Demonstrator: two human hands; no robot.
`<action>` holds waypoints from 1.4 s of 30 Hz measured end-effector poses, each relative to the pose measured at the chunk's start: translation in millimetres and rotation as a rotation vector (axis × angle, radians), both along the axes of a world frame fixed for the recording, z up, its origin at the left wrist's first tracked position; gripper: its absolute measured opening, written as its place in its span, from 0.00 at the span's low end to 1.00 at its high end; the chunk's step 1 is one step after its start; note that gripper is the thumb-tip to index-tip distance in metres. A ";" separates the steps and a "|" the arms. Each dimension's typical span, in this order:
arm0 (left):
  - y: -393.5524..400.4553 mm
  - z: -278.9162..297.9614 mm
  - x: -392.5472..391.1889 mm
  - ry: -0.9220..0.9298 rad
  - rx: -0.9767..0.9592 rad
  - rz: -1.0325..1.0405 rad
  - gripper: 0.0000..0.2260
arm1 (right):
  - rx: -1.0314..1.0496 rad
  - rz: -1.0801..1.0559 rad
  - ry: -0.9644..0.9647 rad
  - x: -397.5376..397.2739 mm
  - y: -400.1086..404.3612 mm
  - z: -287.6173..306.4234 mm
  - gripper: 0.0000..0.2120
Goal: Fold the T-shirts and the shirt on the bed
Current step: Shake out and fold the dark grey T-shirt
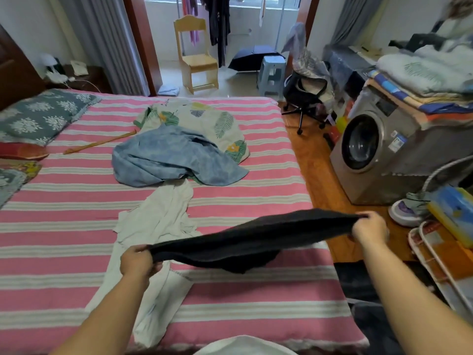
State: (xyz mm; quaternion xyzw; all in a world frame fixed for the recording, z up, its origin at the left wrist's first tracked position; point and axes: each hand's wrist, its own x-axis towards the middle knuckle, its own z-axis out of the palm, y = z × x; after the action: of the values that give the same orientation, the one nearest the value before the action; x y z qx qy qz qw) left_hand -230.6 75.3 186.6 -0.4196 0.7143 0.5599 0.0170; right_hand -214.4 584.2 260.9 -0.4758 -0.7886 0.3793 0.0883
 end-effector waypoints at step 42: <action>-21.0 -42.9 81.2 -0.006 -0.182 -0.081 0.10 | -0.598 -0.094 -0.120 127.2 -4.4 -126.2 0.21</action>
State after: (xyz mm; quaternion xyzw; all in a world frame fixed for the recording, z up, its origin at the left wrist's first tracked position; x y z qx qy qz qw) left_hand -149.4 54.2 143.7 -0.3920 0.7785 0.4902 0.0036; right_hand -87.1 579.8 134.7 -0.5382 -0.6231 0.5613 -0.0847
